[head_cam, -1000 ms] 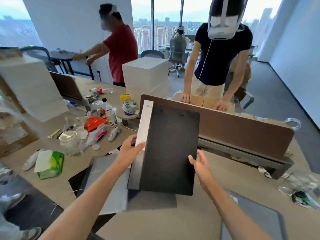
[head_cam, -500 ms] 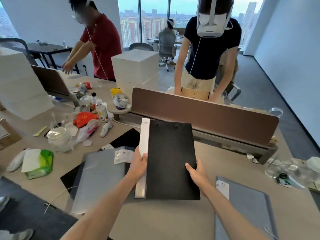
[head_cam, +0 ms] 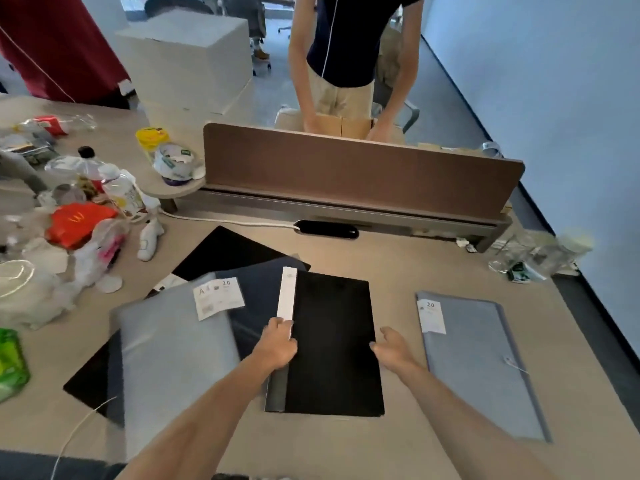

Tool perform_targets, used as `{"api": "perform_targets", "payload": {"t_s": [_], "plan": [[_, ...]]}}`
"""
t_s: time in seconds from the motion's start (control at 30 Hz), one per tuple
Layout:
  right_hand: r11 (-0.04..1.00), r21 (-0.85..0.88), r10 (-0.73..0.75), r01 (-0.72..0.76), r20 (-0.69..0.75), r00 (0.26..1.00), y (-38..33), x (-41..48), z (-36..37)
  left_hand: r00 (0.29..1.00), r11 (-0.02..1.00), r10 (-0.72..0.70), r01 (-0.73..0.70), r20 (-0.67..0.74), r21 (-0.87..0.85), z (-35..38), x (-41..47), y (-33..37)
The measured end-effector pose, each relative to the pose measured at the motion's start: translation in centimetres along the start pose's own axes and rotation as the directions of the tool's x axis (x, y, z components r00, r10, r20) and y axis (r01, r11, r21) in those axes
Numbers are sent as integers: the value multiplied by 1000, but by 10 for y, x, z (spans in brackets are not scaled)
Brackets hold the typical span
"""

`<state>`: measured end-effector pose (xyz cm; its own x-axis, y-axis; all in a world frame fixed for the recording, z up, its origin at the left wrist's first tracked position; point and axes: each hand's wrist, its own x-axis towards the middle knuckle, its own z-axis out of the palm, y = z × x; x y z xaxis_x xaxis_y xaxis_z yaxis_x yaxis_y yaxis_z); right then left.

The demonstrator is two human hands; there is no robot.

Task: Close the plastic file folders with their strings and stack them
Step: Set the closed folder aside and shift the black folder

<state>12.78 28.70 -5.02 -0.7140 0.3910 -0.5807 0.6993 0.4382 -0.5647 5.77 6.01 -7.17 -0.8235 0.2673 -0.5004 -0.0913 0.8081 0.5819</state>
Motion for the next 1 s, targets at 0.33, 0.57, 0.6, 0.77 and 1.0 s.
{"api": "perform_targets", "payload": {"t_s": [0.33,0.57,0.6,0.77,1.0], "plan": [[994,104,34,-20,-131,991,43,-20,-6,930,944,282,-312,236,103,63,6,52],[987,149,96,-54,-295,951,106,-15,-51,871,970,234,-239,433,-43,123,9,118],[988,143,95,-54,-305,947,116,-10,-62,872,976,217,-206,440,-72,131,11,128],[992,1,120,-123,-217,969,168,15,-107,916,970,76,23,394,-242,170,14,172],[970,-244,-24,-6,-119,993,196,20,-122,956,734,-79,248,284,-632,224,19,223]]}}
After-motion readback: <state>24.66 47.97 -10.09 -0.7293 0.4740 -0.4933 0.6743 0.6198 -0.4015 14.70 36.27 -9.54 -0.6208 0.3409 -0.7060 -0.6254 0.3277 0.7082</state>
